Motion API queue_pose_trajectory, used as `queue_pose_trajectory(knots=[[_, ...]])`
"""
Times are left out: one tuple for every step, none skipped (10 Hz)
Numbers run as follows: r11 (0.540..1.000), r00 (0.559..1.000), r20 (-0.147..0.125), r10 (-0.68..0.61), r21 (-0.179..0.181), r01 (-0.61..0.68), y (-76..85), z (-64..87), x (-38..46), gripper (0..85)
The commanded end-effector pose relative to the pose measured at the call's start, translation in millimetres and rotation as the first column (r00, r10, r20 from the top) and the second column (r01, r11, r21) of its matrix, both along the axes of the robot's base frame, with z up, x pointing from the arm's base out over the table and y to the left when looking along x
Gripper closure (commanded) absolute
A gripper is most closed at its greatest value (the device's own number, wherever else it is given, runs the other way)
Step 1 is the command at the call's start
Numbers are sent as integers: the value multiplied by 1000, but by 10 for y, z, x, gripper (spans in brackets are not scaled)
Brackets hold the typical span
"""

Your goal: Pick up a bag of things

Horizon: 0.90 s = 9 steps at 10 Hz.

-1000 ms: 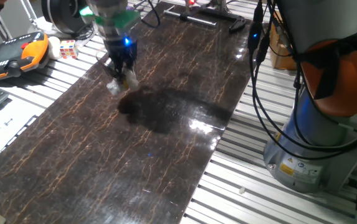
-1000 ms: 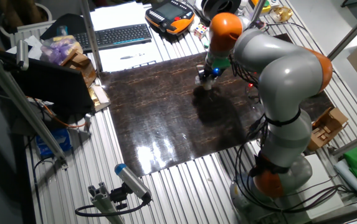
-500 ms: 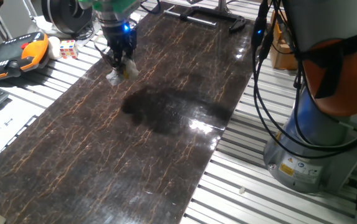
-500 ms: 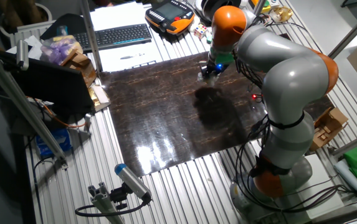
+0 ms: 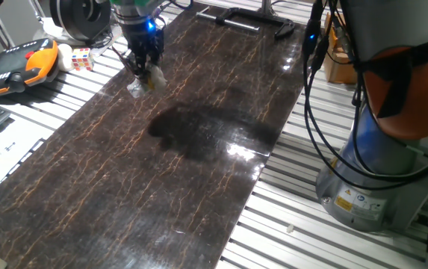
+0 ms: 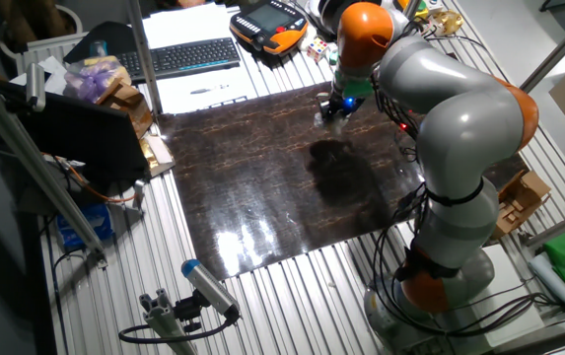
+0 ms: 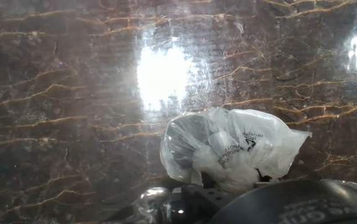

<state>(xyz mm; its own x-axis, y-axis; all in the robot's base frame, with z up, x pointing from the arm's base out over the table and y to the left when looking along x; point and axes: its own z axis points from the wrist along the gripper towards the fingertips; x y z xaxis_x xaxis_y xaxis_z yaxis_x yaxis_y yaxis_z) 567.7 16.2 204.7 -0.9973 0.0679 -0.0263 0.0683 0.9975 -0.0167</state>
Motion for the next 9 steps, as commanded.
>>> queue_pose_trajectory(knots=[[1000, 1000, 6, 11, -11, -11, -5, 4, -8, 843], [1000, 1000, 7, 17, -13, -17, -27, 12, -12, 843], [1000, 1000, 9, 22, -11, -22, -50, 22, -20, 843], [1000, 1000, 10, 23, -11, -23, -51, 28, -29, 843], [1000, 1000, 10, 23, -11, -23, -50, 33, -40, 843], [1000, 1000, 12, 23, -11, -23, -44, 42, -53, 843], [1000, 1000, 13, 25, -13, -25, -44, 52, -68, 843], [999, 999, 14, 29, -15, -29, -47, 61, -85, 843], [999, 999, 19, 33, -15, -32, -48, 68, -98, 843]])
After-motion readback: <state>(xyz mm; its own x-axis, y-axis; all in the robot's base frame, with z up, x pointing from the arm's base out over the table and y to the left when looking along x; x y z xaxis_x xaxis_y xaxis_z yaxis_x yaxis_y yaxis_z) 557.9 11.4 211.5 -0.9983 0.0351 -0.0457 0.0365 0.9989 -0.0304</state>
